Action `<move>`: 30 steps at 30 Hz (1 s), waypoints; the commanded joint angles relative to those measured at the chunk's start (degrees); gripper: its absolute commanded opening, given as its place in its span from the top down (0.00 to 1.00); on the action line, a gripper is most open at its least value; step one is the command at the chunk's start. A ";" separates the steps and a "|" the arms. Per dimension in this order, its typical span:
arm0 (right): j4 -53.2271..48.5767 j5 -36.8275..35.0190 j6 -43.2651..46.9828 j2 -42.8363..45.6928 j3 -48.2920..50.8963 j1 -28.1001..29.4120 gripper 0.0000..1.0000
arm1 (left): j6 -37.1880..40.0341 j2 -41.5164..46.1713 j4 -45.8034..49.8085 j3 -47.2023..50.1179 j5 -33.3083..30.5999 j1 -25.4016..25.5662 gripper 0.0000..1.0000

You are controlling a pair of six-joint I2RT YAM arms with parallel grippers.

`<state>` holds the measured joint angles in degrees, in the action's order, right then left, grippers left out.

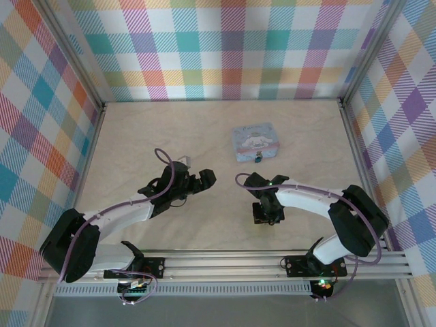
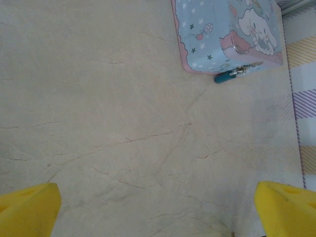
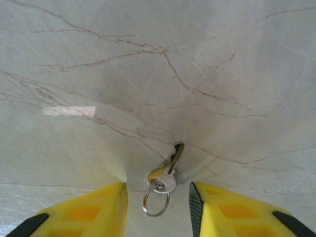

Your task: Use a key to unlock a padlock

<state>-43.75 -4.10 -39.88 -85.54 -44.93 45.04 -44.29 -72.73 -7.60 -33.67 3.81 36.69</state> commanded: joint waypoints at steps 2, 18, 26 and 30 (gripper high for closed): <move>0.24 -0.70 -0.60 -0.83 -0.44 0.32 0.66 | 0.46 1.22 1.09 -1.13 -0.72 0.86 0.00; 1.65 -0.13 -1.73 -0.87 2.21 0.32 0.83 | 0.75 1.79 2.14 -1.66 -0.87 0.91 0.00; 0.86 -1.32 -1.48 0.27 2.30 0.32 0.97 | 0.41 2.16 2.22 -1.67 -1.12 0.98 0.00; 0.66 -2.75 -1.23 2.19 2.73 0.32 1.00 | -0.84 2.76 1.82 -1.64 -1.09 0.93 0.00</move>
<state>-42.06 -4.95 -41.17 -84.55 -43.68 45.04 -44.18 -71.85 -5.96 -33.71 3.38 36.73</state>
